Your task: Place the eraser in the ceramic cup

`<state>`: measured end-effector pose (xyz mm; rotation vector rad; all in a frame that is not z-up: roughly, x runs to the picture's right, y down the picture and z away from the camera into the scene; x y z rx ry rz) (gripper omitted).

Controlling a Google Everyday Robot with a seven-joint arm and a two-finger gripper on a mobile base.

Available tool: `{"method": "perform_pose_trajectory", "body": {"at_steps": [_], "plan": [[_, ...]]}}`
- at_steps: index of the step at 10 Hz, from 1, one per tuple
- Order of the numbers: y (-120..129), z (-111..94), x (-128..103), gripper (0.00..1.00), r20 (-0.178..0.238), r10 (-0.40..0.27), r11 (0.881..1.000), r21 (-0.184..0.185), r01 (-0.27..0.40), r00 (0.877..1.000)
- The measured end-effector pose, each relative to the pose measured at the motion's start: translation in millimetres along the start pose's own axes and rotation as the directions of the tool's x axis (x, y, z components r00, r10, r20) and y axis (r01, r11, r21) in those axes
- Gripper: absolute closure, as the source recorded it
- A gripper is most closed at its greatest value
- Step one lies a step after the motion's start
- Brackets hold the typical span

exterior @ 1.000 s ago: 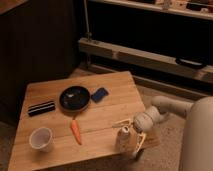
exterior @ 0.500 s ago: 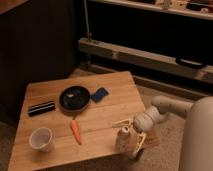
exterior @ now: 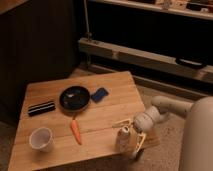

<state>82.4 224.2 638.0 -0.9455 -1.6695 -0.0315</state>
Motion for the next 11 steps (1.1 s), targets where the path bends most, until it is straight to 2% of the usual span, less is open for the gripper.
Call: {"method": "perform_pose_trajectory", "body": {"at_steps": [4,5,6,8,11], "plan": [[-1.3,-1.4,1.2,0.20,-0.001,-0.001,1.000,0.004,0.001,1.000],[-5.1,-9.1,6.0,0.20,-0.013,-0.001,1.000,0.022,0.001,1.000],[-10.1,-17.3,8.0,0.20,-0.041,-0.006,0.999,0.040,0.008,0.999],[-16.8,-35.1,11.2,0.20,-0.135,-0.015,0.996,0.088,0.027,0.991],[-17.7,-34.9,11.4,0.20,-0.138,-0.015,0.996,0.087,0.027,0.990]]}}
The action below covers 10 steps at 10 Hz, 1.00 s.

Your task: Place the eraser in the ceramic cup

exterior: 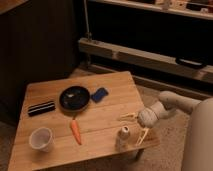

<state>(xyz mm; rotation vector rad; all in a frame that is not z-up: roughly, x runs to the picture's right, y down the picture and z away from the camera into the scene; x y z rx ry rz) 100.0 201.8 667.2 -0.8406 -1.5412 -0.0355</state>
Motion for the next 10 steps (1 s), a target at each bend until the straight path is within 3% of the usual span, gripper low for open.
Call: {"method": "perform_pose_trajectory", "body": {"at_steps": [2,3,4,5,6,7,10], "plan": [[-3.0,-0.9,-2.1,0.20,-0.036,-0.022,1.000,0.005,0.022,0.999],[-6.4,-6.6,-5.5,0.20,-0.137,-0.064,0.998,0.018,0.067,0.989],[-8.9,-9.5,-9.2,0.20,-0.238,-0.098,0.994,0.021,0.106,0.966],[-11.0,-11.3,-12.7,0.20,-0.344,-0.129,0.990,0.017,0.143,0.930],[-10.9,-12.3,-14.0,0.20,-0.414,-0.152,0.986,0.004,0.169,0.897],[-13.9,-8.4,-15.5,0.20,-0.440,-0.172,0.983,-0.016,0.183,0.881],[-13.5,-8.6,-15.3,0.20,-0.445,-0.173,0.983,-0.018,0.184,0.879]]}}
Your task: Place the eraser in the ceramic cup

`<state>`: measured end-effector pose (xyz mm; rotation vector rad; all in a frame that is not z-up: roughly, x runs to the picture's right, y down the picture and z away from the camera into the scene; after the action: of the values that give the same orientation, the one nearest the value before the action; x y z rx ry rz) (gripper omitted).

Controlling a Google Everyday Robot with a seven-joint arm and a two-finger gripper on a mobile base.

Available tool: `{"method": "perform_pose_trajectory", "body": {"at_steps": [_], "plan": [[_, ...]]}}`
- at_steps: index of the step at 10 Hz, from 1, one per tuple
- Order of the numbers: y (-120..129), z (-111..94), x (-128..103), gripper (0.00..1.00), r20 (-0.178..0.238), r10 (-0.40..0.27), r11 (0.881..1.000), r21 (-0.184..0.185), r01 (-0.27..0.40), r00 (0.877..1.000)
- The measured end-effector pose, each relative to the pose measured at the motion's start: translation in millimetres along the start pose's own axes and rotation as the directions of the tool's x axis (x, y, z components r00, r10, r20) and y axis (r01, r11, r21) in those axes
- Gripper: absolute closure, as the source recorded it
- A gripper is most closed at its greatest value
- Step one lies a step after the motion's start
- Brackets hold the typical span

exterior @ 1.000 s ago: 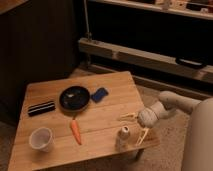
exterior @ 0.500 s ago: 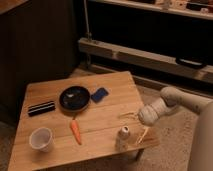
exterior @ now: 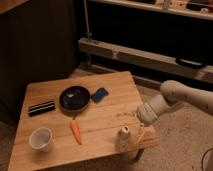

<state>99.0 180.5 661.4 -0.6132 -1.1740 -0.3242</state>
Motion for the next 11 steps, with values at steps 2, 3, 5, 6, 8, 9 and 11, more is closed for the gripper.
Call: {"method": "perform_pose_trajectory", "body": {"at_steps": [2,3,5,6,8,9,11], "plan": [[-1.1,0.9,-0.5,0.20,0.002,-0.002,1.000,-0.002,0.002,1.000],[-0.7,0.5,-0.4,0.20,0.001,-0.002,1.000,-0.001,0.002,1.000],[-4.1,-4.4,-8.5,0.20,0.003,-0.005,1.000,-0.003,0.005,1.000],[-7.9,-12.2,-18.9,0.20,0.004,-0.002,1.000,-0.003,0.002,1.000],[-19.9,-36.1,-50.3,0.20,0.004,0.000,1.000,-0.002,0.000,1.000],[-25.1,-47.4,-64.0,0.20,0.005,0.001,1.000,0.000,-0.001,1.000],[-43.1,-60.9,-81.0,0.20,0.018,0.003,1.000,-0.020,-0.002,1.000]]}}
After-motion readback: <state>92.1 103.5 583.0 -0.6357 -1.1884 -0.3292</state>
